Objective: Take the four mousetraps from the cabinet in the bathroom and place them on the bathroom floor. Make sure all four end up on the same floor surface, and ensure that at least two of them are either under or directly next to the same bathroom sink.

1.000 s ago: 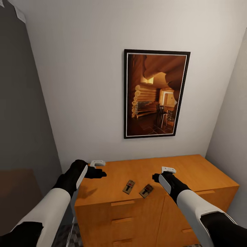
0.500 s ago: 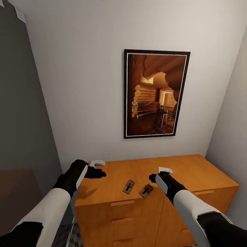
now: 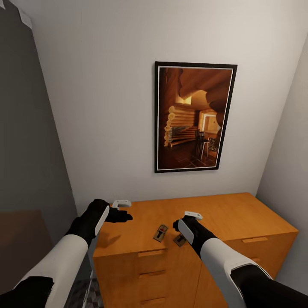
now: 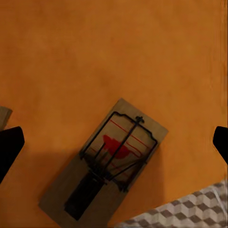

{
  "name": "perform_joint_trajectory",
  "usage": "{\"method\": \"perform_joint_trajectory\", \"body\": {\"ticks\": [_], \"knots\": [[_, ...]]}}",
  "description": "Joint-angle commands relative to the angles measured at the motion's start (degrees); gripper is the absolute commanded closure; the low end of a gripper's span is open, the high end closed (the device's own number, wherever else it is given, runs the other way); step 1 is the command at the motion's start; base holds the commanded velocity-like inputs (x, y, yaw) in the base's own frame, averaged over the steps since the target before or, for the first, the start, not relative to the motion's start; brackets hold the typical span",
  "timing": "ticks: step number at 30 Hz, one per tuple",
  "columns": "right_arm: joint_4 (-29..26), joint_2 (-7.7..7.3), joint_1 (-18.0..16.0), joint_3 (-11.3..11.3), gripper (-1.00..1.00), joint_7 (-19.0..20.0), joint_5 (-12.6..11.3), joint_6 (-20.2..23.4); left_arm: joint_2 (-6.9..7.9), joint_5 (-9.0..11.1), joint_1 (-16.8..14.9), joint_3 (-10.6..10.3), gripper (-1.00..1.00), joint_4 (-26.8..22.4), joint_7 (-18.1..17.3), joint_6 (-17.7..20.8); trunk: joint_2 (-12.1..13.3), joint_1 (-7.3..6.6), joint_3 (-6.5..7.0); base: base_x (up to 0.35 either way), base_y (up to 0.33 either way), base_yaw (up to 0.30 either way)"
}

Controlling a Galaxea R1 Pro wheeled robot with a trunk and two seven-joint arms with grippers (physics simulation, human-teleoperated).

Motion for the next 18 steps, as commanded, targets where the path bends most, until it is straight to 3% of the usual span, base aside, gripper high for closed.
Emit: {"method": "perform_joint_trajectory", "body": {"ticks": [1,11,18], "knots": [[0.08,0.00,-0.01,0.23,-1.00,-0.78,-0.26,0.34,0.01,-0.23,-0.01,-0.05,-1.00,-0.04,-0.23,0.20,-0.05,0.02,-0.03,0.000,0.000,0.000],[0.63,0.00,-0.03,0.11,-1.00,-2.12,-1.41,0.37,0.01,-0.18,-0.01,-0.05,-1.00,0.01,-0.22,0.19,-0.05,0.02,-0.03,0.000,0.000,0.000],[0.77,0.00,-0.01,0.09,-1.00,-2.34,-3.60,-0.08,0.01,-0.20,-0.01,-0.02,-1.00,0.01,-0.22,0.18,-0.05,0.02,-0.03,0.000,0.000,0.000]]}}
